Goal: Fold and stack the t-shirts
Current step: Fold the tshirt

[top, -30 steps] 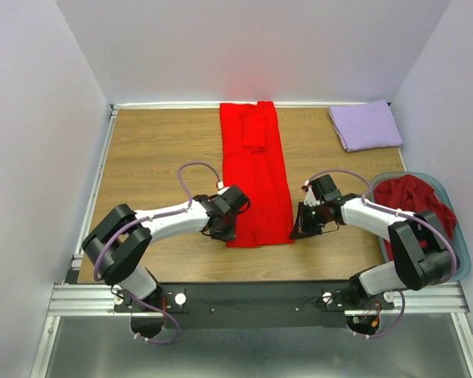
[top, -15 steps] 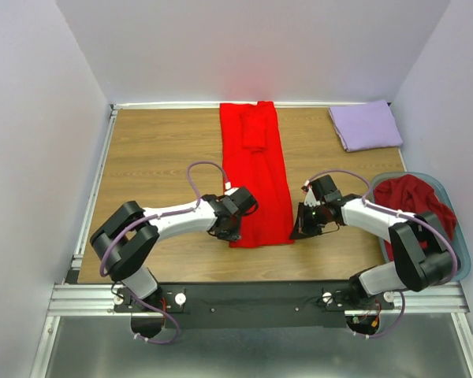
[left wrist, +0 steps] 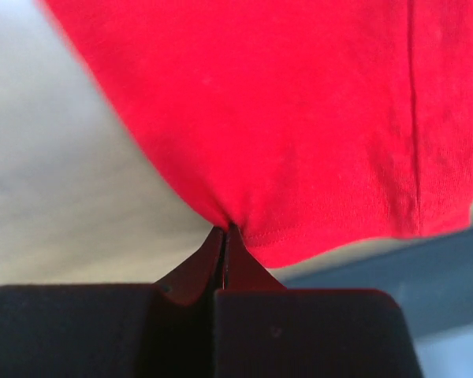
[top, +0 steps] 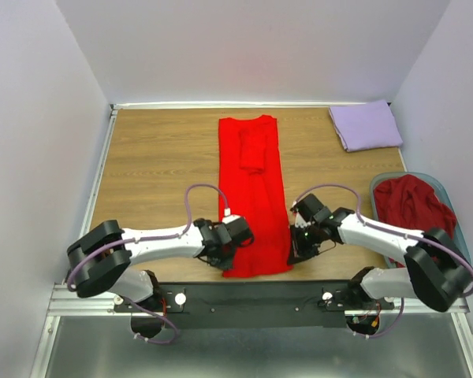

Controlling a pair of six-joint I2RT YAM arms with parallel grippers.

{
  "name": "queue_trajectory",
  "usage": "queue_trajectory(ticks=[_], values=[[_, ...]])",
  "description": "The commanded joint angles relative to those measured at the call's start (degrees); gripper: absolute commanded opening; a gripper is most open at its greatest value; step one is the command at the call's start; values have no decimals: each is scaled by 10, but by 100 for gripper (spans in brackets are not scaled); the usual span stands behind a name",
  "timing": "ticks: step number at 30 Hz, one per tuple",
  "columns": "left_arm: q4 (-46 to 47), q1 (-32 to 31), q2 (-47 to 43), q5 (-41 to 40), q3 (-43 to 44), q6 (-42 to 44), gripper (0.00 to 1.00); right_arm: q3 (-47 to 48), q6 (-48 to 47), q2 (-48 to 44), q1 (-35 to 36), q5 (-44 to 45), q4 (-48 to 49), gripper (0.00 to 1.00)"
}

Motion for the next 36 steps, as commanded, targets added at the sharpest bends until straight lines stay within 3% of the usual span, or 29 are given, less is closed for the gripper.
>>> queue_trajectory(ticks=[1, 6, 12, 17, 25, 36], values=[[-64, -71, -51, 76, -32, -89, 0, -27, 100, -76, 94, 30, -96, 1], [-55, -93, -124, 88, -36, -115, 0, 11, 124, -155, 103, 70, -143, 0], [-11, 44, -143, 53, -1, -20, 0, 141, 50, -27, 93, 194, -180, 1], [85, 181, -98, 23, 22, 88, 0, 260, -28, 80, 24, 259, -170, 0], [146, 270, 19, 14, 95, 178, 0, 382, -104, 168, -55, 258, -132, 1], [158, 324, 68, 2, 152, 212, 0, 475, -140, 262, -89, 229, -106, 1]])
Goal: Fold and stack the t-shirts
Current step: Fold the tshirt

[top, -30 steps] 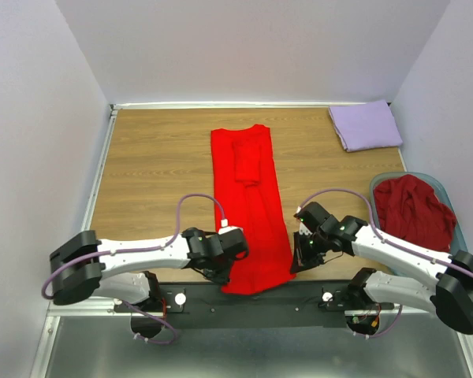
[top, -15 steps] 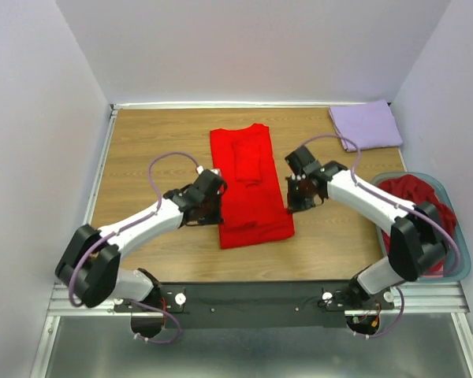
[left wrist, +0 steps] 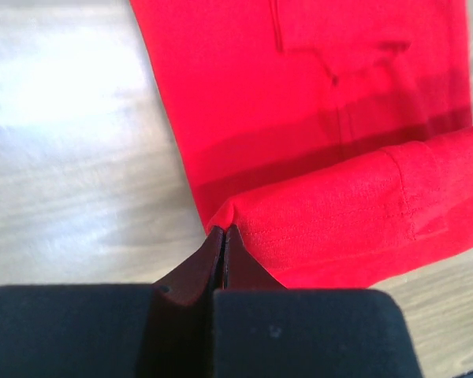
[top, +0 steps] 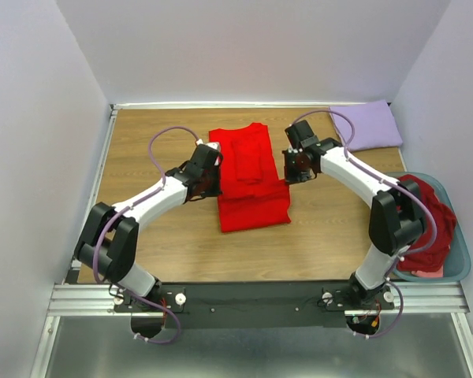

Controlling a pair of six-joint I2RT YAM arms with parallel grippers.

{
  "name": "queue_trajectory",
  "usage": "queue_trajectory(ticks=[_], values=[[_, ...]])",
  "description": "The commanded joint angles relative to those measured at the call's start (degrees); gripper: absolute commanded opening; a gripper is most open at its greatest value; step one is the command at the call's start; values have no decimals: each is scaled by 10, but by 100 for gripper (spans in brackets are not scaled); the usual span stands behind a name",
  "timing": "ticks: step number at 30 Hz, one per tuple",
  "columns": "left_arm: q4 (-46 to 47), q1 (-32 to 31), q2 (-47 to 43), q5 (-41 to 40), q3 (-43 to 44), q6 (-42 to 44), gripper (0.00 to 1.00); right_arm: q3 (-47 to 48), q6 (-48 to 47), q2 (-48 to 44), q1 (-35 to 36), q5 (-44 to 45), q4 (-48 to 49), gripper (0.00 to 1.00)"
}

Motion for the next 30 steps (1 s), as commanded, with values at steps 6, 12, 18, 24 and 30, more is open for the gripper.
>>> queue_trajectory(ticks=[6, 12, 18, 24, 30], values=[[17, 42, 49, -35, 38, 28, 0, 66, -41, 67, -27, -6, 29, 0], [29, 55, 85, -45, 63, 33, 0, 80, -40, 102, -42, -11, 55, 0], [45, 61, 117, -57, 83, 39, 0, 89, -42, 131, -52, -26, 70, 0], [49, 64, 158, -63, 90, 44, 1, 84, -45, 155, -56, -22, 83, 9], [47, 64, 143, -61, 92, 41, 43, 80, -50, 126, -57, -34, 85, 36]])
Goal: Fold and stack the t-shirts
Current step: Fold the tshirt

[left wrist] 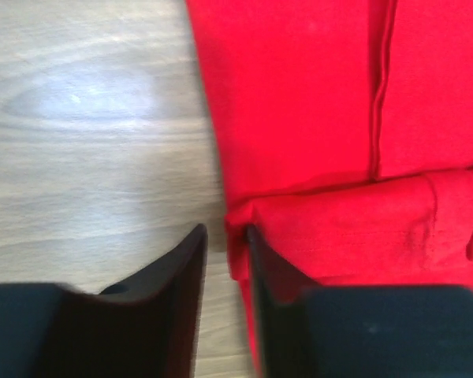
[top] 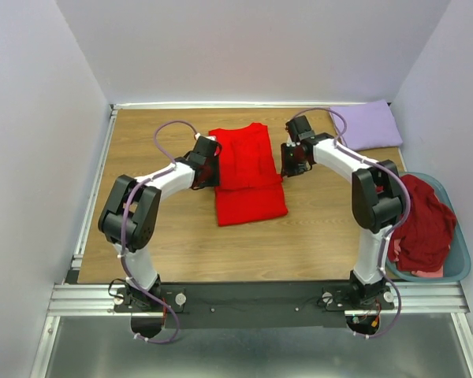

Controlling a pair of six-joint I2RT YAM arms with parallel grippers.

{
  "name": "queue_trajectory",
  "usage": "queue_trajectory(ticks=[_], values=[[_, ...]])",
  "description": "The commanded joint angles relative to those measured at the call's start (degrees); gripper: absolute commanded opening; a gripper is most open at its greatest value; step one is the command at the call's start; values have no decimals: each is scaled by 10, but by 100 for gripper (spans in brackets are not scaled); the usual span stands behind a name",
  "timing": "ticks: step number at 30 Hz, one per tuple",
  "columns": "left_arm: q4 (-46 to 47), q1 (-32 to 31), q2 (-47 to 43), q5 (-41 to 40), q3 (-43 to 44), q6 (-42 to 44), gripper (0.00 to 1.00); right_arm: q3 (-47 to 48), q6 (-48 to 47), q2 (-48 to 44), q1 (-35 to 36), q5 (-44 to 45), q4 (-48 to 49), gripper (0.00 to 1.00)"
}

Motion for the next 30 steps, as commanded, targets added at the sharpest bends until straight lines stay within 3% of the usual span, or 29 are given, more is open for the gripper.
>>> queue_trajectory(ticks=[1, 4, 8, 11, 17, 23, 30], values=[[-7, 6, -37, -38, 7, 4, 55, 4, -10, -40, -4, -1, 11, 39], [-14, 0, -86, -51, 1, -6, 66, -12, -11, -72, 3, 4, 13, 39], [-20, -43, -148, -80, -31, -36, 65, -65, -4, -125, 31, -49, 54, 35], [-8, -114, -174, -79, -63, -66, 50, -117, 30, -152, 52, -111, 121, 20], [15, -179, -124, -51, -96, -94, 27, -148, 62, -120, 97, -163, 209, 11], [12, -184, -65, -11, -99, -83, 24, -149, 80, -66, 117, -183, 261, 8], [-12, -188, -55, -6, -123, -65, 24, -130, 82, -13, 118, -183, 285, 7]])
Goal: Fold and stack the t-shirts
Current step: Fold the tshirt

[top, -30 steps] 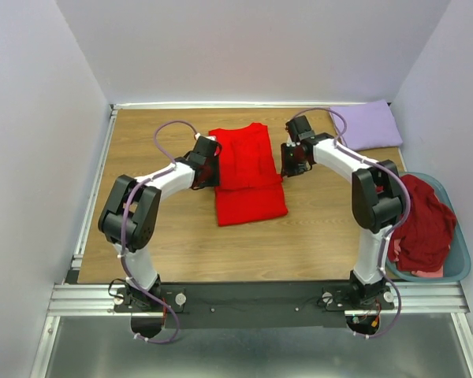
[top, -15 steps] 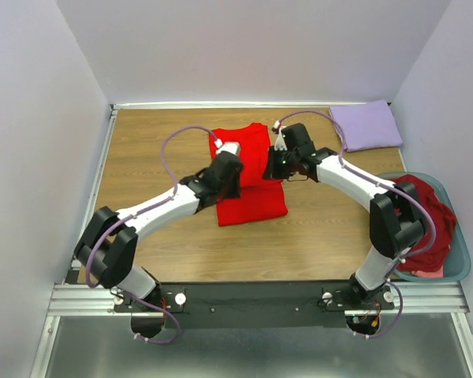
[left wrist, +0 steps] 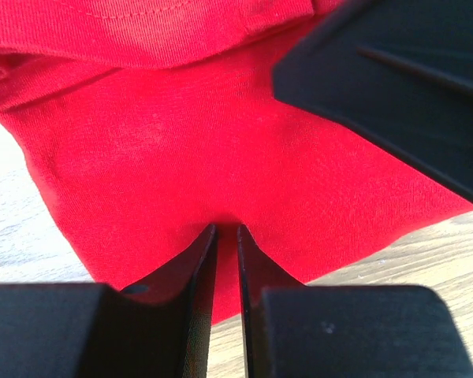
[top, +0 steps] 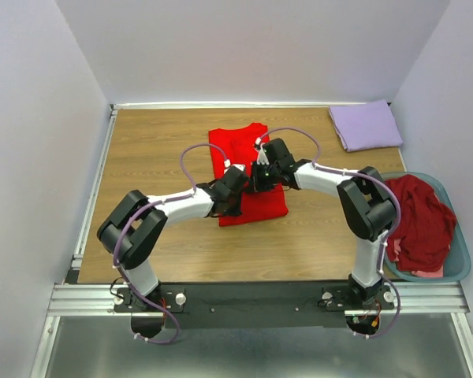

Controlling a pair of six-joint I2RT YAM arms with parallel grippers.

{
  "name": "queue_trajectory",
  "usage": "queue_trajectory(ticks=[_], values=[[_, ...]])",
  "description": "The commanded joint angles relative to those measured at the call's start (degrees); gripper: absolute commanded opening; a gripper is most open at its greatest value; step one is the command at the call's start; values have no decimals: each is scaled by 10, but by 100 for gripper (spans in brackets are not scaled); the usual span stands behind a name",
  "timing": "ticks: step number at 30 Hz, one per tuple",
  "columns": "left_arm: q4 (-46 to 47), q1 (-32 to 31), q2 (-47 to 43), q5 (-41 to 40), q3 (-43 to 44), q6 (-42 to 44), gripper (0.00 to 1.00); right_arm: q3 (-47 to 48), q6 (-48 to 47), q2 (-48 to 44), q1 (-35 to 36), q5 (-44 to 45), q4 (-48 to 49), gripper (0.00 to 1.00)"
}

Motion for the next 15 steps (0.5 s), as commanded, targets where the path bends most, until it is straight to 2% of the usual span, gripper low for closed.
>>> queue_trajectory(ticks=[1, 6, 11, 15], values=[[-25, -5, 8, 18, -28, 11, 24, 16, 6, 37, 3, -8, 31, 7], [-28, -15, 6, 26, -64, 16, 24, 59, -2, 71, -5, 35, 30, 7], [-29, -37, -26, 32, -96, 9, 24, 135, -24, 115, -63, 57, 29, 8], [-31, -41, -53, 36, -116, 1, 24, 190, -37, 111, -93, 55, 26, 9]])
